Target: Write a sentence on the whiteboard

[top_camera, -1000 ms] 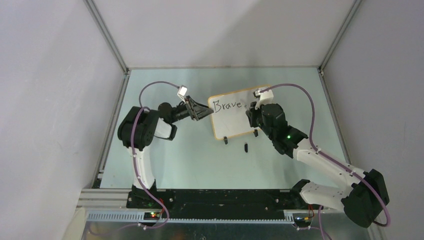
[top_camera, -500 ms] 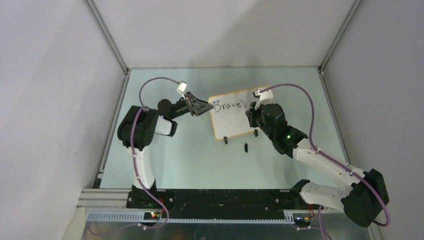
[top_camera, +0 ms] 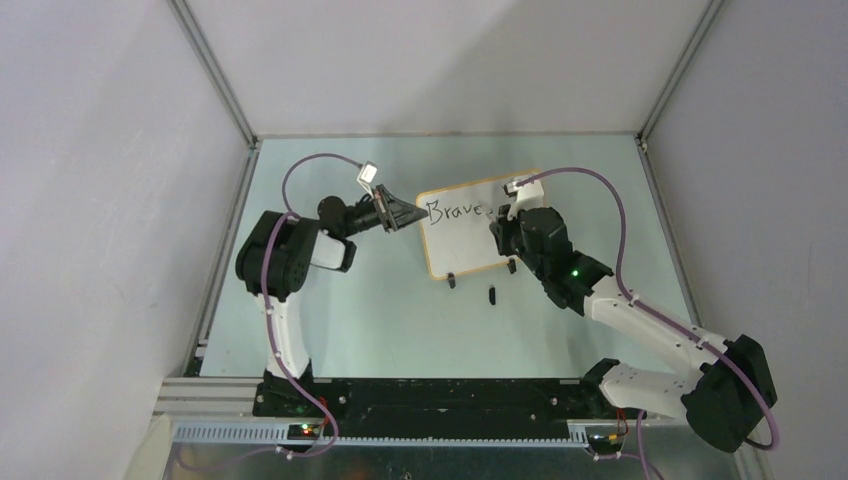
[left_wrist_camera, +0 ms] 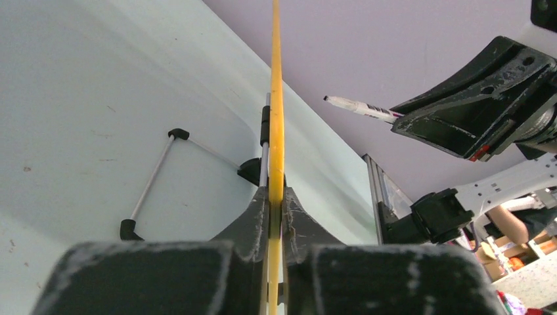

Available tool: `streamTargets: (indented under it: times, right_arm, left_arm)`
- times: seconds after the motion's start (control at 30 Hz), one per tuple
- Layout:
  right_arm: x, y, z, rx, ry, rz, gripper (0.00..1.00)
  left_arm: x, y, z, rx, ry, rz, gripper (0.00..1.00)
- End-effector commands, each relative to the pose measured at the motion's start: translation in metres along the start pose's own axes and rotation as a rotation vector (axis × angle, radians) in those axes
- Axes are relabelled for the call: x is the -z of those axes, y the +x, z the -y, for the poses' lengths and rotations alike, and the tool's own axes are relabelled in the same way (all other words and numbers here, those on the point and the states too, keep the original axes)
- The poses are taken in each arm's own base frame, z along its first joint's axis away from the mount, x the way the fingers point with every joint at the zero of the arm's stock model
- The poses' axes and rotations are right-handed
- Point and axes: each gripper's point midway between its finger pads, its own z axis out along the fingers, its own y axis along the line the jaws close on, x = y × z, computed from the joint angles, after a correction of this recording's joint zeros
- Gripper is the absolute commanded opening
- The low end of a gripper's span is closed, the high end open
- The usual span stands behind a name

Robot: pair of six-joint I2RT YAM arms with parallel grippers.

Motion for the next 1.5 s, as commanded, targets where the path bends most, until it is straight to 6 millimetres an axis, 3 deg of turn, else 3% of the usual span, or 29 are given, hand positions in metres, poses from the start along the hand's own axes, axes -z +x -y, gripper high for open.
streamTargets:
  times: [0.0, 0.17, 0.4, 0.7, 1.07, 1.47]
  right_arm:
    - [-0.002, -0.009, -0.004, 0.001, -0.008, 0.036, 0.00]
    - [-0.003, -0.007, -0.010, 0.008, -0.027, 0.033, 0.00]
    - [0.000, 0.000, -0.041, 0.004, -0.129, 0.012, 0.00]
    - [-0.002, 0.029, -0.078, 0.055, -0.202, -0.053, 0.00]
    - [-0.008, 0.053, -0.087, 0.107, -0.177, -0.102, 0.00]
    - [-0.015, 0.055, -0.091, 0.127, -0.171, -0.090, 0.00]
  left_arm:
    - [-0.007, -0.007, 0.009, -0.058, 0.048, -0.011, 0.02]
    - [-0.007, -0.006, 0.010, -0.059, 0.056, -0.014, 0.00]
    - [-0.009, -0.005, 0.013, -0.060, 0.077, -0.023, 0.00]
    - [-0.009, -0.004, 0.016, -0.065, 0.084, -0.023, 0.00]
    - [-0.009, -0.003, 0.018, -0.067, 0.089, -0.024, 0.00]
    - [-0.009, -0.004, 0.018, -0.070, 0.093, -0.023, 0.00]
